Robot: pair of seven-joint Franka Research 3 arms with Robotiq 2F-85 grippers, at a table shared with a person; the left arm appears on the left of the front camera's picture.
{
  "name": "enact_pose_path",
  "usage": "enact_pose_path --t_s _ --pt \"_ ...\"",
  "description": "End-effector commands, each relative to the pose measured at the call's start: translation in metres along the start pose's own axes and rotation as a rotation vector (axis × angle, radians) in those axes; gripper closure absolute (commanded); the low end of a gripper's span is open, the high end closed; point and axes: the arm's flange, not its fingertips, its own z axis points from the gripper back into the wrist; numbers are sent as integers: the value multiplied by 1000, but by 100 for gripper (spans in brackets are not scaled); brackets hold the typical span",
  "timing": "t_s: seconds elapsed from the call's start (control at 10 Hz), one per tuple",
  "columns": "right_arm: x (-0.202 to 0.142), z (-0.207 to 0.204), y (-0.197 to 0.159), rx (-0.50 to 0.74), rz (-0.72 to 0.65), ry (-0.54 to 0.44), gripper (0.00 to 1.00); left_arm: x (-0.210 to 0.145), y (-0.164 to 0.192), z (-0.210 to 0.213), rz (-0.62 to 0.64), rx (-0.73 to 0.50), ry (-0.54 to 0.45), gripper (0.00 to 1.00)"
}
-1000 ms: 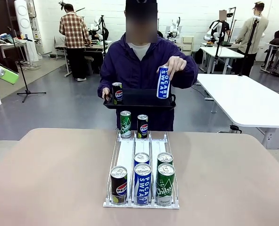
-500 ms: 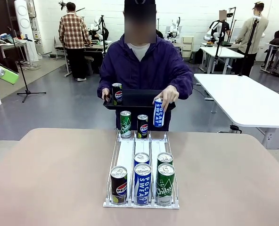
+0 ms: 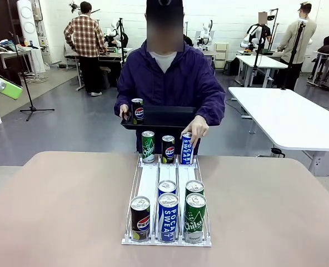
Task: Retrieve and hand over the desired beverage to the person.
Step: Pick up another can of the same type that the person held from the Automatic Can Dispenser.
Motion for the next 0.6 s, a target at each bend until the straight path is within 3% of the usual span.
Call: enact_pose_path --t_s 0.0,0.5 --pt "1 -3 0 30 7 -6 0 0 0 -1 1 -6 3 0" --pt "1 -3 0 30 7 -6 0 0 0 -1 1 -6 3 0"
